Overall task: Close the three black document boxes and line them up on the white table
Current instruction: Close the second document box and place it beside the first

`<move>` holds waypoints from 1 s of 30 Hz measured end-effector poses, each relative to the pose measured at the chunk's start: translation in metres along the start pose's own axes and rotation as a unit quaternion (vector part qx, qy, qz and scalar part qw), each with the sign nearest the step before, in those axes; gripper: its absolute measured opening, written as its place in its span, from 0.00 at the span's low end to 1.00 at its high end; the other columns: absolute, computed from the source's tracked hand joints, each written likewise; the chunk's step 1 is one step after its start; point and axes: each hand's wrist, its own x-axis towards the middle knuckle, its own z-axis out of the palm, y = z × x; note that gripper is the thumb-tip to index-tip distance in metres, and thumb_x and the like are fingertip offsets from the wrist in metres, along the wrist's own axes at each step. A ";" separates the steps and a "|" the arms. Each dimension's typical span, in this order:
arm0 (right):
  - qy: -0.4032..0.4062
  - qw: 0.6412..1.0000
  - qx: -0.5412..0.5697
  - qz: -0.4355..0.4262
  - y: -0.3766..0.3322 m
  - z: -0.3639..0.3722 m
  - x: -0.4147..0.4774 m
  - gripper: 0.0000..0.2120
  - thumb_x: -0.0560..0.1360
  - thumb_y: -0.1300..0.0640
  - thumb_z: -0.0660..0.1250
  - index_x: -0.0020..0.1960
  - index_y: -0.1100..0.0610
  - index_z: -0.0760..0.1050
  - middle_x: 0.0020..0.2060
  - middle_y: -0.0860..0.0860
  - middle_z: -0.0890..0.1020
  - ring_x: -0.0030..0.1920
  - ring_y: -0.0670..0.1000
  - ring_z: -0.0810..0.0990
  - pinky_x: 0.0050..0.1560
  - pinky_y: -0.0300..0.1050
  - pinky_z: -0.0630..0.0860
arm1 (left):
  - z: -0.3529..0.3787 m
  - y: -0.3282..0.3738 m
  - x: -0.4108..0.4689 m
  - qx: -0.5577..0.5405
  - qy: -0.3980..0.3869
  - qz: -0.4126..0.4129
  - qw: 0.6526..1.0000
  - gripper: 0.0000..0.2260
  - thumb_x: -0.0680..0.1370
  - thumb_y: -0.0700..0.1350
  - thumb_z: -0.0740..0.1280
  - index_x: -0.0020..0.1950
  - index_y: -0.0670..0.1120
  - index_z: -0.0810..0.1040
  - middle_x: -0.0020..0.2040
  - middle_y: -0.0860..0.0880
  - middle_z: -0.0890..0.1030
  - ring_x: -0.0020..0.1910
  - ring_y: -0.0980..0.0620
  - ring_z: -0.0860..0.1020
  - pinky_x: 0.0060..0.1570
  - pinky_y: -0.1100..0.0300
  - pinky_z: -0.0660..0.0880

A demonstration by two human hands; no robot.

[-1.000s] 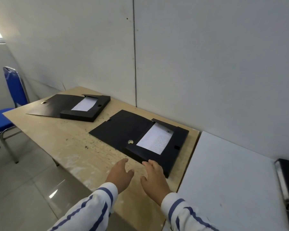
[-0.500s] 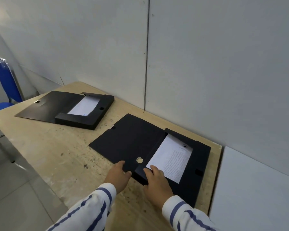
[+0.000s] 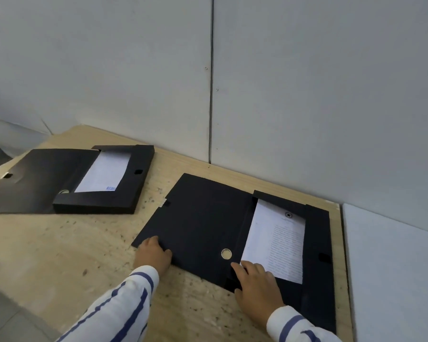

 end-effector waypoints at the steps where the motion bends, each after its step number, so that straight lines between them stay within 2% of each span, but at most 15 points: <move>1: 0.003 1.000 -0.004 0.008 -0.001 0.001 0.001 0.27 0.77 0.48 0.56 0.75 0.47 0.55 0.73 0.49 0.64 0.71 0.53 0.63 0.69 0.53 0.62 | -0.004 -0.004 0.008 0.014 0.005 -0.009 1.000 0.25 0.74 0.47 0.65 0.70 0.42 0.66 0.70 0.41 0.69 0.68 0.40 0.67 0.69 0.48 0.66; 4: 0.014 0.999 -0.009 0.031 -0.007 0.005 0.001 0.27 0.76 0.46 0.55 0.74 0.46 0.56 0.73 0.48 0.65 0.70 0.53 0.63 0.68 0.52 0.61 | -0.015 -0.014 0.026 0.024 0.022 -0.048 0.998 0.26 0.73 0.47 0.64 0.69 0.42 0.66 0.69 0.40 0.69 0.67 0.38 0.67 0.68 0.46 0.65; 10: 0.020 0.998 0.002 0.066 -0.016 0.006 0.001 0.27 0.76 0.47 0.56 0.74 0.45 0.56 0.72 0.46 0.65 0.71 0.51 0.63 0.69 0.52 0.59 | -0.026 -0.013 0.049 0.058 0.010 -0.069 0.996 0.20 0.74 0.49 0.63 0.62 0.41 0.70 0.62 0.37 0.73 0.60 0.36 0.71 0.59 0.46 0.70; 13: 0.023 0.997 0.006 0.072 -0.019 0.005 -0.001 0.27 0.76 0.48 0.56 0.74 0.45 0.56 0.73 0.46 0.64 0.71 0.51 0.62 0.70 0.53 0.58 | -0.039 -0.014 0.061 0.063 0.003 -0.072 0.995 0.15 0.75 0.49 0.61 0.55 0.39 0.74 0.55 0.38 0.77 0.51 0.39 0.74 0.54 0.50 0.72; 17: 0.028 0.996 0.015 0.078 -0.023 0.002 -0.002 0.27 0.76 0.49 0.57 0.74 0.45 0.56 0.73 0.46 0.64 0.72 0.51 0.62 0.71 0.52 0.58 | -0.067 0.002 0.068 -0.073 0.007 -0.028 0.997 0.10 0.76 0.43 0.61 0.44 0.39 0.78 0.48 0.38 0.80 0.41 0.43 0.74 0.48 0.52 0.71; 19: 0.038 0.996 0.023 0.081 -0.024 0.002 -0.004 0.27 0.76 0.49 0.58 0.74 0.45 0.57 0.72 0.45 0.65 0.71 0.51 0.62 0.71 0.52 0.57 | -0.084 0.020 0.063 -0.146 -0.001 0.011 0.989 0.07 0.77 0.42 0.63 0.43 0.41 0.78 0.47 0.39 0.80 0.39 0.45 0.74 0.49 0.49 0.74; 20: 0.045 0.995 0.030 0.082 -0.024 0.002 -0.005 0.27 0.76 0.48 0.58 0.74 0.45 0.57 0.72 0.45 0.65 0.71 0.51 0.62 0.71 0.52 0.58 | -0.093 0.030 0.057 -0.198 -0.017 0.025 0.980 0.06 0.77 0.42 0.64 0.43 0.42 0.78 0.46 0.41 0.80 0.39 0.46 0.74 0.50 0.47 0.75; 22: 0.062 0.993 0.054 0.085 -0.024 -0.001 -0.005 0.26 0.76 0.47 0.58 0.73 0.45 0.59 0.71 0.45 0.66 0.70 0.50 0.63 0.71 0.51 0.58 | -0.109 0.052 0.036 -0.306 -0.106 0.030 0.946 0.05 0.76 0.45 0.65 0.43 0.45 0.76 0.46 0.43 0.78 0.42 0.45 0.77 0.47 0.47 0.77; 25: 0.089 0.984 0.119 0.093 -0.019 -0.005 -0.006 0.25 0.77 0.46 0.58 0.72 0.47 0.62 0.70 0.46 0.68 0.69 0.50 0.64 0.71 0.50 0.59 | -0.117 0.084 0.005 -0.367 -0.244 0.092 0.893 0.09 0.76 0.49 0.64 0.50 0.44 0.77 0.47 0.43 0.80 0.46 0.44 0.80 0.42 0.52 0.77; 27: 0.123 0.970 0.188 0.093 -0.013 -0.011 -0.008 0.23 0.77 0.47 0.60 0.71 0.49 0.65 0.69 0.47 0.69 0.68 0.50 0.65 0.70 0.46 0.61 | -0.109 0.103 -0.015 -0.366 -0.278 0.150 0.875 0.13 0.76 0.51 0.64 0.52 0.43 0.77 0.48 0.44 0.81 0.47 0.45 0.81 0.44 0.51 0.78; 30: 0.174 0.929 0.307 0.109 -0.002 -0.028 -0.014 0.20 0.78 0.50 0.62 0.69 0.51 0.67 0.67 0.49 0.70 0.66 0.49 0.67 0.67 0.40 0.64 | -0.080 0.129 -0.045 -0.360 -0.274 0.203 0.868 0.12 0.77 0.53 0.63 0.51 0.45 0.79 0.53 0.47 0.83 0.53 0.47 0.80 0.57 0.47 0.74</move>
